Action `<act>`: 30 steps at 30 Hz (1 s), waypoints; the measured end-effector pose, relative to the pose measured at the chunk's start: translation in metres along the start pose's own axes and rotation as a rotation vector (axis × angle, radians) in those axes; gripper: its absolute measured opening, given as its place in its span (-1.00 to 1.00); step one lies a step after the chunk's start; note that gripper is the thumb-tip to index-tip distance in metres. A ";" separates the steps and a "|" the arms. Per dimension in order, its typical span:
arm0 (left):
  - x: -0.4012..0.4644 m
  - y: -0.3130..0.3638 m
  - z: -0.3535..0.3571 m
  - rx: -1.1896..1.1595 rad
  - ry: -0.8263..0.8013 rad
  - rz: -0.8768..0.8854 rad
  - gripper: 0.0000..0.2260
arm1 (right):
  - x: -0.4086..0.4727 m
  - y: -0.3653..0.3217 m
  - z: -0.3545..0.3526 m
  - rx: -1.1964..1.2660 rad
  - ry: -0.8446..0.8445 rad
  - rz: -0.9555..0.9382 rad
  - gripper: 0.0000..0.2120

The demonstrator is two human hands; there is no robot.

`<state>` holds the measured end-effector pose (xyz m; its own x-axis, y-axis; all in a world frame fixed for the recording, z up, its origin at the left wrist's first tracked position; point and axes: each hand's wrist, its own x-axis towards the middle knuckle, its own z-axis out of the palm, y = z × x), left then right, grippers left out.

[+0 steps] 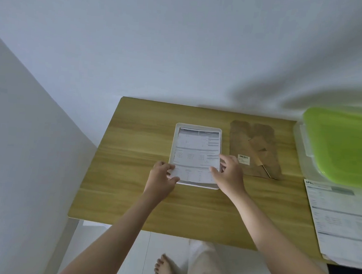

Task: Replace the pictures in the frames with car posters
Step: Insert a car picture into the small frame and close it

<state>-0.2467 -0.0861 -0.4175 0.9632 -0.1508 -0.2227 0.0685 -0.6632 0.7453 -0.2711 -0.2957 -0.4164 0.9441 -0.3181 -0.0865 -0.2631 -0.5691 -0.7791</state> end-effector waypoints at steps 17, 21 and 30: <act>0.002 -0.007 0.023 0.141 0.159 -0.021 -0.71 | 0.012 0.036 -0.003 -0.140 -0.152 -0.114 -0.48; 0.003 -0.012 0.021 0.140 0.167 -0.010 -0.77 | 0.014 0.038 -0.002 -0.121 -0.162 -0.123 -0.50; 0.003 -0.009 0.017 0.106 0.142 -0.011 -0.74 | 0.009 0.035 -0.005 -0.038 -0.157 -0.075 -0.52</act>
<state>-0.2489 -0.0937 -0.4356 0.9900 -0.0432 -0.1342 0.0588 -0.7387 0.6714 -0.2732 -0.3223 -0.4410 0.9801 -0.1531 -0.1266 -0.1948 -0.6157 -0.7635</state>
